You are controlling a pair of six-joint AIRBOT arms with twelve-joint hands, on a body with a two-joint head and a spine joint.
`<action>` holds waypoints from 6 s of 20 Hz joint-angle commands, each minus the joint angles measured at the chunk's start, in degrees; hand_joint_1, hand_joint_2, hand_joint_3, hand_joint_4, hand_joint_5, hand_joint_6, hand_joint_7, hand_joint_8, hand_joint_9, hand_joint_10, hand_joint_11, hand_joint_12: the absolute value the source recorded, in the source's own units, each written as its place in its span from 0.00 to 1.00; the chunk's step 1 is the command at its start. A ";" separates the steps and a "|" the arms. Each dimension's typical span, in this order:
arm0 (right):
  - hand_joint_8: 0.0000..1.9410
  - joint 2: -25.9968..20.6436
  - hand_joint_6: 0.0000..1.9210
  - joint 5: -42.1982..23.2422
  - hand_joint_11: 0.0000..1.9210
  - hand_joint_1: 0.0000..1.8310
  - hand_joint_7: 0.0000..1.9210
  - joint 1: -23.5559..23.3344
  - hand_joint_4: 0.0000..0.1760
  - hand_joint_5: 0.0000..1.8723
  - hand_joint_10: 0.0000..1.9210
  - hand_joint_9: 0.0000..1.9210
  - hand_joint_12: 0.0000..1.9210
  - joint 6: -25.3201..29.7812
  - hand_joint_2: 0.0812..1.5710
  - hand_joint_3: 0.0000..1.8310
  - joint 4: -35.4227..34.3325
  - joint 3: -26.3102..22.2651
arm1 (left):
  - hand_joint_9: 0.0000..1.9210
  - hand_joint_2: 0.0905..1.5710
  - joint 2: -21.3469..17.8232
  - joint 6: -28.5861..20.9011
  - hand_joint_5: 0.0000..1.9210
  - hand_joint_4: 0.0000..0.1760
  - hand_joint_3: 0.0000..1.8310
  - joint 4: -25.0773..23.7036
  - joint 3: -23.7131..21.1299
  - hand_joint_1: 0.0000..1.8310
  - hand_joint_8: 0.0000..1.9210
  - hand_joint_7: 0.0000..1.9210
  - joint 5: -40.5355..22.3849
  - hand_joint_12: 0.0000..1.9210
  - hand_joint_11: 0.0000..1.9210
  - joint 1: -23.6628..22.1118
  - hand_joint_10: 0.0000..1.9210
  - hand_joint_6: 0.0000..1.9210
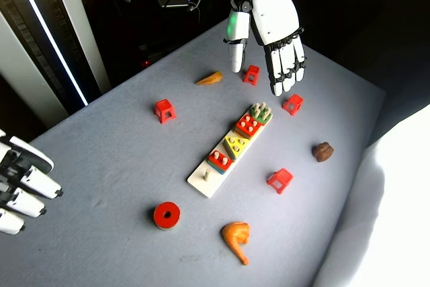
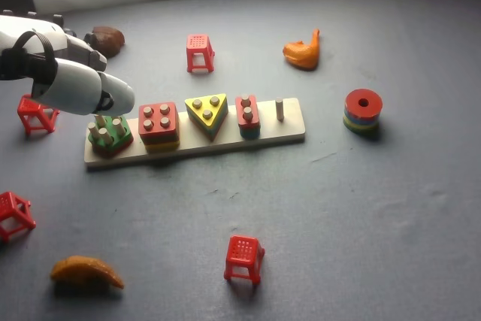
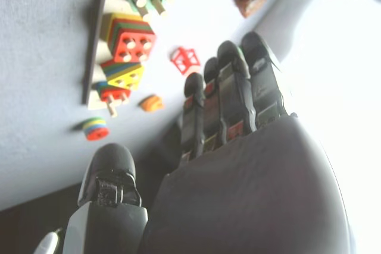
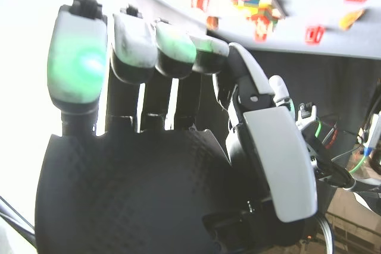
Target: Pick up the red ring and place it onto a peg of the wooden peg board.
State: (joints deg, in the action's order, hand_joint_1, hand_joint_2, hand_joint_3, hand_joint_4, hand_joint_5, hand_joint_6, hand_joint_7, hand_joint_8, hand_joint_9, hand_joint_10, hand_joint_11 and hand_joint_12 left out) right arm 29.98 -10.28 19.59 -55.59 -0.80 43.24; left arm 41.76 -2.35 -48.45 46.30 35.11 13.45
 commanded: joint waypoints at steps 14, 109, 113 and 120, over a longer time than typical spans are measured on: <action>0.00 6.09 0.00 -7.82 0.00 0.70 0.00 2.14 0.00 0.00 0.00 0.00 0.00 -5.89 0.71 0.00 -8.59 5.86 | 0.02 0.73 0.32 0.21 0.03 0.00 0.01 -2.79 0.09 0.00 0.00 0.04 -1.93 0.01 0.00 -0.69 0.00 0.00; 0.48 47.29 0.56 8.17 0.36 0.74 0.49 -8.70 0.00 0.49 0.66 0.45 0.67 -5.89 0.71 0.00 -4.36 36.48 | 0.05 0.77 1.48 0.21 0.07 0.00 0.00 -2.79 0.09 0.00 0.00 0.06 -1.93 0.09 0.00 -1.09 0.00 0.00; 0.49 47.78 0.56 7.77 0.36 0.74 0.48 -8.24 0.00 0.49 0.66 0.45 0.67 -5.89 0.71 0.00 -4.35 36.46 | 0.06 0.78 1.49 0.21 0.08 0.00 0.00 -2.79 0.09 0.00 0.00 0.07 -1.93 0.10 0.00 -1.07 0.00 0.00; 0.48 48.52 0.55 6.51 0.36 0.75 0.49 -7.69 0.00 0.49 0.67 0.45 0.68 -5.90 0.70 0.00 -3.96 37.04 | 0.07 0.78 1.57 0.21 0.09 0.00 0.00 -2.79 0.09 0.00 0.00 0.08 -1.93 0.12 0.00 -1.07 0.00 0.00</action>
State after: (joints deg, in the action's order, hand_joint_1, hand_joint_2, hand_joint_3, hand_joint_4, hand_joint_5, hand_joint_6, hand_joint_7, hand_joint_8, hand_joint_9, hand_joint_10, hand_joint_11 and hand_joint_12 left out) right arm 78.72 1.98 12.12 -61.49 -4.86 80.25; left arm 43.35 -2.35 -48.45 46.30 35.14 12.91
